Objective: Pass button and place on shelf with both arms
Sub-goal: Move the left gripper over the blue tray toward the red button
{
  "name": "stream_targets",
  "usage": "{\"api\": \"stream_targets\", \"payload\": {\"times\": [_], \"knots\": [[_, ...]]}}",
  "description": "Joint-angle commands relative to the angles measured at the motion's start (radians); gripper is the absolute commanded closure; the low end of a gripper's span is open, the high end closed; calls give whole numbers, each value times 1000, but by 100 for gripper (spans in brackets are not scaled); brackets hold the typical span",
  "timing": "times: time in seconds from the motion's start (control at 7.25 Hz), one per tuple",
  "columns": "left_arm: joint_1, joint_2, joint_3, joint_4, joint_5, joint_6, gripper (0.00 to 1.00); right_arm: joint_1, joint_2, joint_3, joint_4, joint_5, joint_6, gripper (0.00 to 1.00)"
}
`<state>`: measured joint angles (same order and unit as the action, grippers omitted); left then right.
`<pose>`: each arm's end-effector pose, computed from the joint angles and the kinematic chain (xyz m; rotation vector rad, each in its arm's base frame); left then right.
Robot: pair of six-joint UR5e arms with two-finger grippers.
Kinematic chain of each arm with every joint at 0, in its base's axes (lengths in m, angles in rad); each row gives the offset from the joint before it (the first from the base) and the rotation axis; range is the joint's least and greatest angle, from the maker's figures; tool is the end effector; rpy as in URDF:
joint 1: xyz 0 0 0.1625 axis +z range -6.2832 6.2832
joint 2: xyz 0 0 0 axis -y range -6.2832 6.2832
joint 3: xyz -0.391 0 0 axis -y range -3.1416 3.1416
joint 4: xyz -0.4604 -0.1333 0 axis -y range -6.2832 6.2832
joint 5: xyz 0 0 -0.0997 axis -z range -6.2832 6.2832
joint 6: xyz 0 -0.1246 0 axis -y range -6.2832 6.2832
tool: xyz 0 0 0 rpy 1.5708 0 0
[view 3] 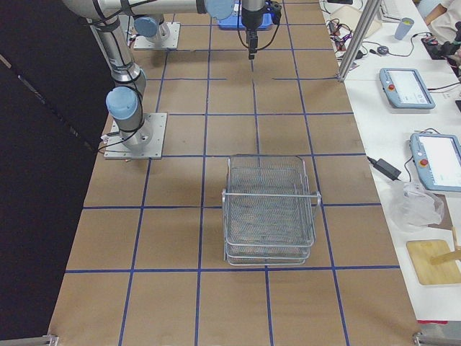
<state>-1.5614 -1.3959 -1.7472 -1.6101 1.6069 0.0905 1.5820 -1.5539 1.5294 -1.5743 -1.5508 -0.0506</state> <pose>-0.1242 -0.4881 0.4184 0.1271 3.1043 0.0661 0.1422 -0.5685 0.4430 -0.0969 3.1203 -0.0443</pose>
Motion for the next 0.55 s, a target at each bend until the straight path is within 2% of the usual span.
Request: {"api": "stream_targets", "payload": {"times": [0.0,0.41], "knots": [[0,0,0,-1,1,0,0,-1,0,-2,0,2,-9,0],[1,0,0,1,2,0,0,1,9,-14,-12,2,-2,0]]}}
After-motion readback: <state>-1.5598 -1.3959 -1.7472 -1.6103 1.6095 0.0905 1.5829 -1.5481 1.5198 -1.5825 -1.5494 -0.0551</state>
